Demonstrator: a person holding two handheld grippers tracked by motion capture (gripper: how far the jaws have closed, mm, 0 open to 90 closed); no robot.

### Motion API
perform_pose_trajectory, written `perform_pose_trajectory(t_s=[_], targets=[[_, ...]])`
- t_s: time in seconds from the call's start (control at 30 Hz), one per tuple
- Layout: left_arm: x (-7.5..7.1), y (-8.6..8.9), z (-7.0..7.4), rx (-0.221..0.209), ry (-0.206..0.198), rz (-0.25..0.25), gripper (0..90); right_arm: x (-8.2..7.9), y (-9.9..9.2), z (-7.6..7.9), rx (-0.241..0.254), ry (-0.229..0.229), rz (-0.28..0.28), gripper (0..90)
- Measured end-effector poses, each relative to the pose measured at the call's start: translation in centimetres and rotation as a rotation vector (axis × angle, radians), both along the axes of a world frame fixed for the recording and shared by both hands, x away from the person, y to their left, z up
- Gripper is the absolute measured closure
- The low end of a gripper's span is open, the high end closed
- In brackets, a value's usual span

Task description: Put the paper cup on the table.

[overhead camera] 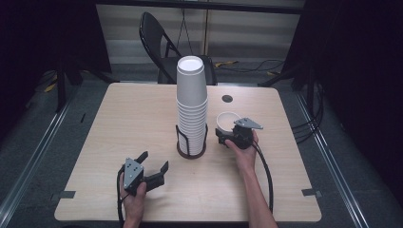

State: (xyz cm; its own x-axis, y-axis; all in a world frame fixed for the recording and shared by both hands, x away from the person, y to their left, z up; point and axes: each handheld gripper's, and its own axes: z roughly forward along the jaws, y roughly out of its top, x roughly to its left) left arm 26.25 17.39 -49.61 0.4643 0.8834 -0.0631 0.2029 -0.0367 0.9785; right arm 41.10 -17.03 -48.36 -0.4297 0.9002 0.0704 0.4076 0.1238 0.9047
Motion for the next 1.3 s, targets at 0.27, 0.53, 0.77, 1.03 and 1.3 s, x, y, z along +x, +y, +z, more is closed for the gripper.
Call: perform_pose_trajectory(t_s=[0.27, 0.53, 0.77, 1.03, 1.3], targets=[[0.0, 0.0, 0.0, 0.004, 0.000, -0.001, 15.8, -0.5, -0.4, -0.7, -0.023, 0.047, -0.019, 13.6], [0.0, 0.0, 0.0, 0.006, 0.001, 0.000, 15.8, -0.9, -0.6, -0.8, -0.023, 0.088, -0.023, 13.7], [0.0, 0.0, 0.0, 0.006, 0.001, 0.000, 15.8, -1.4, -1.0, -1.1, -0.016, 0.102, -0.034, 13.8], [0.0, -0.1, 0.0, 0.012, 0.006, -0.003, 15.8, -2.7, -1.6, -0.8, -0.003, 0.076, -0.041, 13.7], [0.1, 0.0, 0.0, 0.011, 0.007, 0.002, 15.8, -4.5, -2.2, -0.2, 0.045, 0.024, -0.049, 13.7]])
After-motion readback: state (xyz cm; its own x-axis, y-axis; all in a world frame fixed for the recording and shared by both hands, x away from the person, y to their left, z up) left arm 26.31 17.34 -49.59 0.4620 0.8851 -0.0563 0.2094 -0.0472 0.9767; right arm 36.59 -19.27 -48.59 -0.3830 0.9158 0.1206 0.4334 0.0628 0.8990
